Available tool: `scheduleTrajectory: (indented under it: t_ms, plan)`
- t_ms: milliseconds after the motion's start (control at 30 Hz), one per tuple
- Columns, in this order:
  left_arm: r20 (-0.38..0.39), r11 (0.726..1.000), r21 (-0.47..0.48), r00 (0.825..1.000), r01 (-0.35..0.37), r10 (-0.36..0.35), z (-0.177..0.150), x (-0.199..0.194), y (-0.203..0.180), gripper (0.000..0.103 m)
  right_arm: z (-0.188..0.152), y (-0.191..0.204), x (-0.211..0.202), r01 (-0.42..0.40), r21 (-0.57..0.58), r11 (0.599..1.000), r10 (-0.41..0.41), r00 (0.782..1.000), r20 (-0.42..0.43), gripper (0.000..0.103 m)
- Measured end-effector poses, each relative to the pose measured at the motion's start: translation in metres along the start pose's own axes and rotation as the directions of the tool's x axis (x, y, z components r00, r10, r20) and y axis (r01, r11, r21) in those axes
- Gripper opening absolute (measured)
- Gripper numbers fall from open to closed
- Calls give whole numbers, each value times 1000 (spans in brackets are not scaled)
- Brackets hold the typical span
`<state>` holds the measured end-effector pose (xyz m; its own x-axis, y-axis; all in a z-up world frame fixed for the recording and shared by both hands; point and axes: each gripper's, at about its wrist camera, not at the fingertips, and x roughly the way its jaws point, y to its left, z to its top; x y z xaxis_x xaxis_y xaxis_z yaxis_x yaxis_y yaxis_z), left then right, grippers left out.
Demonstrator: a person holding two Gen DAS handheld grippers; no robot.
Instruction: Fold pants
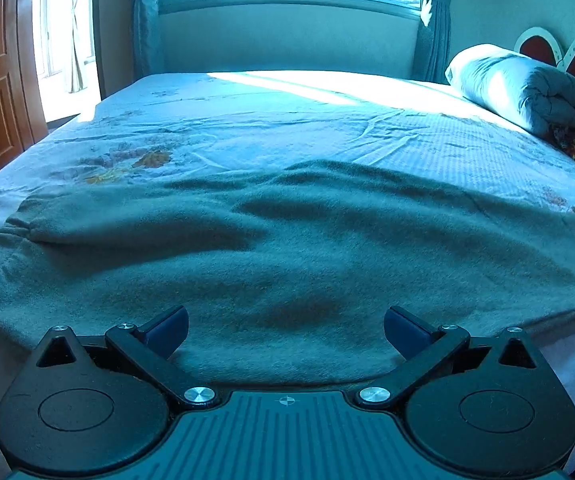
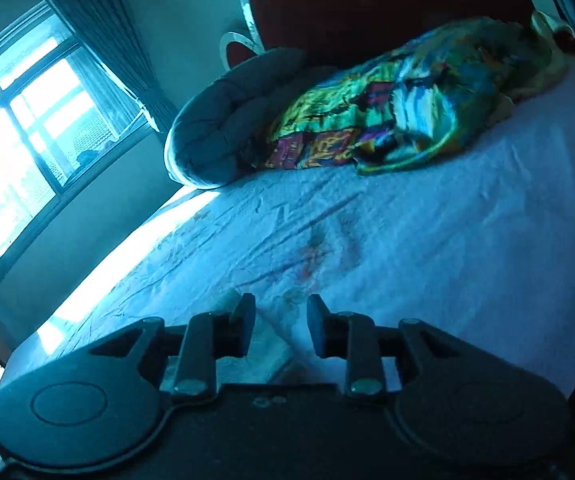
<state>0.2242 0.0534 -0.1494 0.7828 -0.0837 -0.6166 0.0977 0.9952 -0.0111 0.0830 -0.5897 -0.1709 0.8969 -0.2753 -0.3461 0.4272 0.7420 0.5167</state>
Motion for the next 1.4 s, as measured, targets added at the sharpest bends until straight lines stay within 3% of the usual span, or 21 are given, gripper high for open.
scheduleTrajectory:
  t_ms: [67, 133, 233, 267, 300, 333, 400, 467, 500, 533, 567, 700, 800, 900, 1000, 1067, 1200, 1400]
  plan:
    - [32, 999, 13, 999, 39, -39, 6, 3, -23, 103, -5, 38, 21, -131, -47, 990, 126, 987, -96, 23]
    - [23, 996, 56, 997, 68, -69, 10, 13, -52, 103, -24, 79, 53, -258, -68, 964, 238, 946, -221, 24]
    - [-25, 988, 119, 995, 94, -92, 4, 31, -85, 103, -58, 121, 99, -349, -76, 934, 298, 878, -374, 24]
    - [-22, 988, 135, 997, 79, -77, -1, 34, -88, 103, -66, 126, 111, -336, -90, 938, 271, 868, -417, 23]
    - [-11, 986, 143, 997, 81, -80, -5, 33, -87, 103, -70, 125, 120, -298, -110, 948, 222, 869, -442, 16]
    - [-13, 987, 137, 996, 90, -89, -7, 30, -84, 103, -68, 116, 124, -263, -110, 959, 193, 883, -428, 0]
    - [-14, 986, 135, 996, 94, -93, -10, 24, -73, 103, -48, 78, 115, -114, -73, 991, 85, 944, -320, 0]
    - [-14, 988, 128, 996, 91, -90, -12, 20, -60, 103, -19, 28, 95, -22, 49, 999, 33, 971, -239, 0]
    - [-16, 988, 117, 995, 96, -95, -11, 19, -56, 103, -7, 11, 78, -27, 80, 996, 43, 978, -204, 4]
    - [-17, 990, 96, 995, 99, -98, -8, 18, -55, 103, 2, -4, 58, -40, 89, 995, 55, 985, -162, 23]
    - [-15, 992, 80, 996, 94, -93, -6, 18, -57, 103, 6, -14, 41, -38, 106, 994, 53, 988, -142, 26]
    - [-1, 988, 30, 989, 148, -149, 4, 27, -91, 103, -6, -43, -1, -48, 199, 979, 79, 985, -151, 31]
    - [-33, 992, 84, 995, 91, -89, 1, 37, -149, 103, -18, -57, 10, -59, 326, 944, 131, 970, -204, 31]
    - [-26, 983, 95, 987, 158, -156, 1, 30, -203, 103, -21, -53, 15, -86, 371, 925, 169, 965, -198, 31]
    - [-48, 978, 117, 985, 173, -168, -4, 27, -238, 103, -27, -52, 22, -65, 427, 902, 170, 963, -211, 31]
    - [-47, 980, 125, 988, 155, -150, -7, 24, -248, 103, -33, -54, 23, -74, 466, 882, 188, 961, -204, 31]
    - [-66, 984, 81, 986, 159, -154, -5, 18, -246, 103, -31, -53, 21, -88, 453, 887, 194, 962, -194, 31]
    - [-92, 988, 107, 990, 115, -105, -6, 18, -262, 103, -32, -56, 21, -89, 470, 878, 199, 962, -189, 31]
